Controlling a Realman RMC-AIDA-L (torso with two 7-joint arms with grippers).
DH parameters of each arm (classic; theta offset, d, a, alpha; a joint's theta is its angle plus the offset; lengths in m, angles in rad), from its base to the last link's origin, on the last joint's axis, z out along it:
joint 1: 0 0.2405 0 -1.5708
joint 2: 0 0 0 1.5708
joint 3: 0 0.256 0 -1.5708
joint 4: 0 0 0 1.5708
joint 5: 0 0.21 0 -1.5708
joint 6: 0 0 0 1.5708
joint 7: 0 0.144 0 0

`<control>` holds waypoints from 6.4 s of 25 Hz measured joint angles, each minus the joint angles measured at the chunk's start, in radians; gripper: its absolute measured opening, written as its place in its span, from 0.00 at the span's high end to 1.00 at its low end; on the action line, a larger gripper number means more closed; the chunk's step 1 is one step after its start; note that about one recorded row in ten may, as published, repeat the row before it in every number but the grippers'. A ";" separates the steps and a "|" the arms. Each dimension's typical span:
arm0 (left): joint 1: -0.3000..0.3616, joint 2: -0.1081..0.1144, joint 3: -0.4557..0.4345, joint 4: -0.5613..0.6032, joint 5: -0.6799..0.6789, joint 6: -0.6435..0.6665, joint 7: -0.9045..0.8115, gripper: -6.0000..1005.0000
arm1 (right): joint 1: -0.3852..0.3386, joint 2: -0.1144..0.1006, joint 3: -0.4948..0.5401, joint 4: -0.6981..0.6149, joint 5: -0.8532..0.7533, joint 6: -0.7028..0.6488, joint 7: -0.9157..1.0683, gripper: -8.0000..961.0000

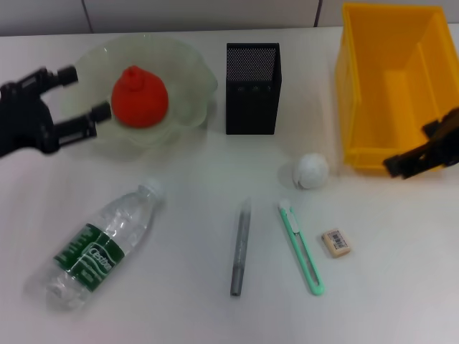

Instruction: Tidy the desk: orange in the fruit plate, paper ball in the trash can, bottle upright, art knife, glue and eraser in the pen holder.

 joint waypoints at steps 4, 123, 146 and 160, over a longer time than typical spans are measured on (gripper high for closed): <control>0.032 -0.002 0.016 -0.012 -0.002 0.009 0.030 0.16 | -0.004 0.004 -0.148 0.111 -0.068 0.128 0.091 0.13; 0.120 -0.014 1.276 1.006 0.898 -0.300 -1.614 0.19 | -0.384 -0.001 0.112 0.988 0.893 0.480 -1.456 0.12; -0.040 -0.014 1.203 0.706 0.887 -0.324 -1.653 0.22 | -0.359 0.001 0.119 1.010 0.850 0.481 -1.448 0.12; -0.033 -0.010 1.175 0.730 0.819 -0.291 -1.576 0.55 | -0.363 -0.001 0.122 1.009 0.850 0.480 -1.444 0.12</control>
